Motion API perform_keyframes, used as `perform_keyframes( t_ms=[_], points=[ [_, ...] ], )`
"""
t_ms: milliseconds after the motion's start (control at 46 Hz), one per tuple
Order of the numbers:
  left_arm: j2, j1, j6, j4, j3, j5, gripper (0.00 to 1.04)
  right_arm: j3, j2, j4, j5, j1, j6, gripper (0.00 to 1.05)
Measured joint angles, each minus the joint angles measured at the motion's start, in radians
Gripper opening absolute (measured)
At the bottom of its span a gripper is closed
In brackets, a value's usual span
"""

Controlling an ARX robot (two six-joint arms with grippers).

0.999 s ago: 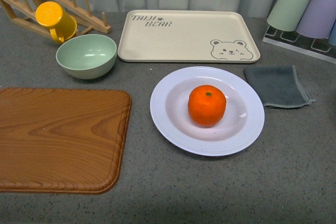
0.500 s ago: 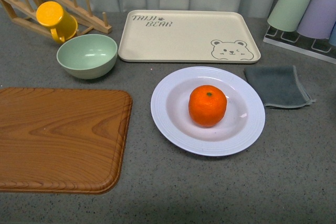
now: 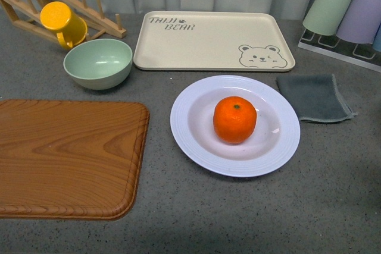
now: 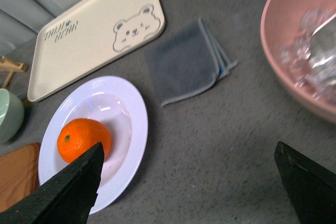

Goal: Place orange and plate with both arms

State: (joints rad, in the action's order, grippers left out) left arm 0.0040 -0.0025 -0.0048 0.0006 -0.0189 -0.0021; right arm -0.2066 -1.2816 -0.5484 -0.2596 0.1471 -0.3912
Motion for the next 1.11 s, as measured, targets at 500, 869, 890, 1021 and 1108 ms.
perform_keyframes(
  t_ms=[500, 869, 890, 1021, 1108],
  points=[
    [0.000, 0.000, 0.000, 0.000, 0.000, 0.000, 0.98, -0.375, -0.791, -0.074, -0.322, -0.047, -0.106, 0.96],
    [0.000, 0.000, 0.000, 0.000, 0.000, 0.000, 0.98, -0.524, -0.901, -0.068, -0.323, -0.142, -0.142, 0.96],
    [0.000, 0.000, 0.000, 0.000, 0.000, 0.000, 0.98, -0.527, -0.902, -0.068, -0.322, -0.145, -0.142, 0.96],
    [0.000, 0.000, 0.000, 0.000, 0.000, 0.000, 0.98, -0.548, -0.911, -0.067, -0.319, -0.171, -0.161, 0.96],
    [0.000, 0.000, 0.000, 0.000, 0.000, 0.000, 0.98, -0.562, -0.920, -0.067, -0.316, -0.185, -0.170, 0.96]
  ],
)
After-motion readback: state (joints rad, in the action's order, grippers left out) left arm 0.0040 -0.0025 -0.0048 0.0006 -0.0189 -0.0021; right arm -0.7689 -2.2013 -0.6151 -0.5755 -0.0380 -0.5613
